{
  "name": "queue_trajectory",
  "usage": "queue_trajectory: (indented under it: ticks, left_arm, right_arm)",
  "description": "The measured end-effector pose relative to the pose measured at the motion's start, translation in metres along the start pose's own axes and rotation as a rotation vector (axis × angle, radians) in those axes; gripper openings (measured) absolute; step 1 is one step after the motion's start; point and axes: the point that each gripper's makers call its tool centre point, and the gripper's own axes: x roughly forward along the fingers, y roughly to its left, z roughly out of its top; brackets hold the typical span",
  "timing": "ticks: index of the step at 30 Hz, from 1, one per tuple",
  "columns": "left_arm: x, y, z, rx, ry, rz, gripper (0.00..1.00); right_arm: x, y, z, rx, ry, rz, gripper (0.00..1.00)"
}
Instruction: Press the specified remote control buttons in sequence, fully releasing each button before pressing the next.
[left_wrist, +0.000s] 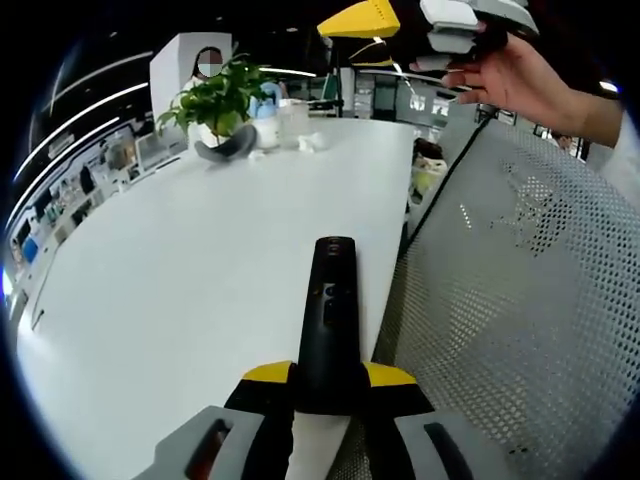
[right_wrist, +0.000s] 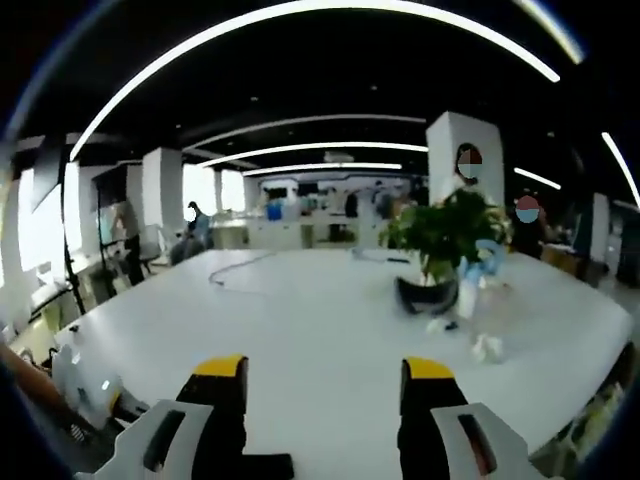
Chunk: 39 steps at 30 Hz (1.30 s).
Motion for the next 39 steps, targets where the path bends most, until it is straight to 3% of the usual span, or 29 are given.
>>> queue_trajectory:
  ticks: [9, 22, 27, 35, 39]
  left_arm:
    - [0.0, 0.0, 0.0, 0.002, 0.014, -0.001, 0.25]
    - [-0.002, 0.007, -0.002, -0.012, 0.045, 0.003, 0.25]
    - [-0.002, 0.011, -0.002, -0.013, 0.06, 0.008, 0.24]
    - [-0.008, 0.02, -0.008, 0.0, 0.118, 0.037, 0.24]
    - [-0.01, 0.029, -0.011, 0.043, 0.166, 0.067, 0.24]
  right_arm:
    - [0.012, -0.018, -0.002, -0.067, -0.052, -0.082, 0.78]
    - [0.016, -0.036, -0.002, -0.058, -0.079, -0.16, 0.8]
    - [0.018, -0.04, -0.007, -0.015, -0.058, -0.156, 0.8]
    - [0.02, -0.04, -0.013, -0.049, -0.03, -0.156, 0.8]
    - [0.02, -0.037, -0.013, -0.052, -0.025, -0.141, 0.8]
